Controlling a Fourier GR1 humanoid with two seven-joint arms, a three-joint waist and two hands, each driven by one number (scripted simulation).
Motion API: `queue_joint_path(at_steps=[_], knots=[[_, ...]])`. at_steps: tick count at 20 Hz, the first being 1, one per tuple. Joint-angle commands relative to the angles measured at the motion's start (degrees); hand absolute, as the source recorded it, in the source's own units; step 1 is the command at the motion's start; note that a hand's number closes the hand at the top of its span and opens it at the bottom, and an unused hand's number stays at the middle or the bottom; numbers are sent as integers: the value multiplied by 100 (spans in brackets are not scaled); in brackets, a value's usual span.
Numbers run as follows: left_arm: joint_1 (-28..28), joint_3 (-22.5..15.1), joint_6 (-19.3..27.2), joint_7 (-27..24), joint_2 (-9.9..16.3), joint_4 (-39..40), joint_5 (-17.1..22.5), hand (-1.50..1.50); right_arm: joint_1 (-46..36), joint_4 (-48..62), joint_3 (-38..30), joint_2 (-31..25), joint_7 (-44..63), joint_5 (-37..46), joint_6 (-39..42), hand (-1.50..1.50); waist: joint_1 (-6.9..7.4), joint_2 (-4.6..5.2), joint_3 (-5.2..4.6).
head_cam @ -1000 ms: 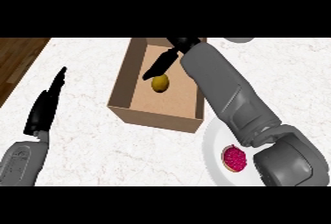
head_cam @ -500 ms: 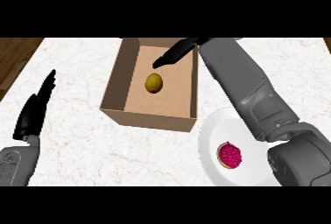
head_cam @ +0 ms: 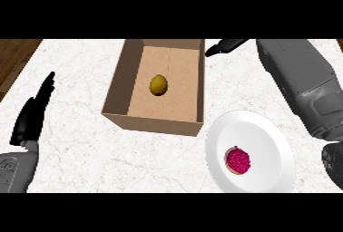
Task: Pick the lemon from the plate and place it in the cardboard box
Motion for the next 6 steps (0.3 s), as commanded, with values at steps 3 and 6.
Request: queue_joint_path(at_steps=[3,6], knots=[[-43,83,-123,-166,117,40,84,0,190,-43,132,-728,-202,147,725,-150,75,68,4],[-45,-21,-2,-35,-38,-50,3,0,371,-113,321,-956,-450,348,882,-150,88,73,13]])
